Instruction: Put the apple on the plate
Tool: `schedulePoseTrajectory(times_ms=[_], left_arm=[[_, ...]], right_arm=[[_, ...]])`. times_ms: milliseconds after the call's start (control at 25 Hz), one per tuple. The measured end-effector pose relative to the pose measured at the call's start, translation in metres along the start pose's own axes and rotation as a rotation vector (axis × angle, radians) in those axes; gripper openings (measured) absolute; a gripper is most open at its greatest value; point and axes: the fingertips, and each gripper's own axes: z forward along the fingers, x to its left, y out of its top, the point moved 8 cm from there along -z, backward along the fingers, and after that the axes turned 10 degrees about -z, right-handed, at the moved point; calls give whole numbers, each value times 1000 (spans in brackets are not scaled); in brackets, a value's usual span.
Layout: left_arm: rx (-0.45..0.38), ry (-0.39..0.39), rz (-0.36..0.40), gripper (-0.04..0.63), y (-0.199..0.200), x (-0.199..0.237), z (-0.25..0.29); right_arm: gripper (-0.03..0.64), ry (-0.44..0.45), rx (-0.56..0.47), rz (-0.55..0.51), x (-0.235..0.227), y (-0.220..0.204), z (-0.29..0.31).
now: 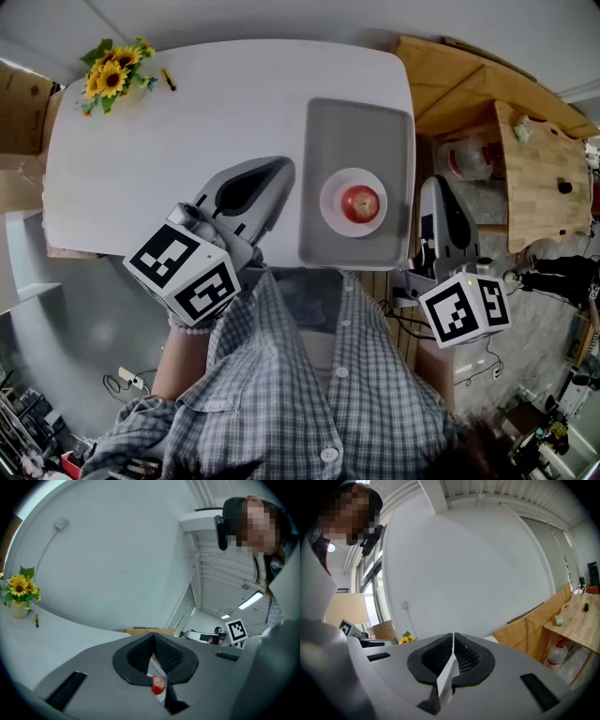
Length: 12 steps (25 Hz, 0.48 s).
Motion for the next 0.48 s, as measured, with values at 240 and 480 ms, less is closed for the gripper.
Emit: schedulePoseTrajectory(times_ms=[240,480], left_arm=[[4,-1,-5,9,-1,1,1],[10,0,-6,9,-4,0,3]], right_arm=[[29,11,5,-1,1,-1,1],[29,15,11,-2,-1,-4,-1]])
